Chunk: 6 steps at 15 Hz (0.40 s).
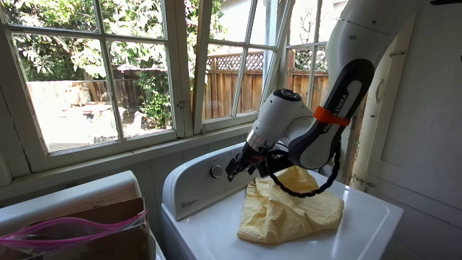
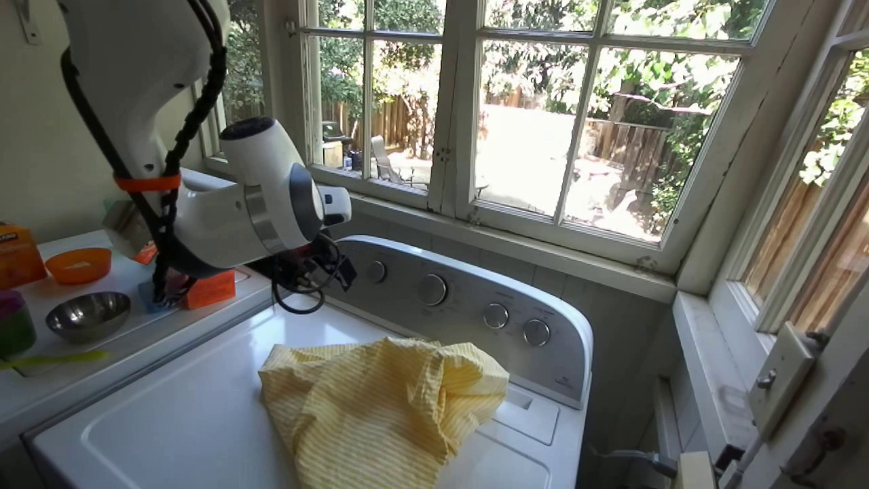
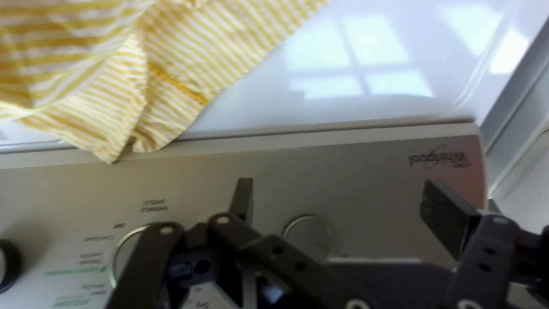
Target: Unfold the yellow towel.
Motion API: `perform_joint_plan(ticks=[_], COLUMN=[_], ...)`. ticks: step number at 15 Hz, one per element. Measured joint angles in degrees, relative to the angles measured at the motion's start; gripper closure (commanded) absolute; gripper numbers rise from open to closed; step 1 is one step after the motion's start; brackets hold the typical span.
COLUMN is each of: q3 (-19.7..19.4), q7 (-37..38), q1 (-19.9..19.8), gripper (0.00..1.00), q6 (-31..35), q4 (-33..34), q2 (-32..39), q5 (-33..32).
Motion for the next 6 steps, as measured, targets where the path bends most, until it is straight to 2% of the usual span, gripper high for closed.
perform_joint_plan(ticks=[2,3,6], q3=[6.06,7.51,8.43], q7=[-2.56,-3.08,-3.69], q1=[-4.52,-5.64,-6.83], gripper=[0.00,0.00,0.00], q6=[1.72,2.06,2.54], q4=[-1.18,-1.27,-1.26], q2=[2.49,3.32,3.93], q5=[1.34,1.56,1.63])
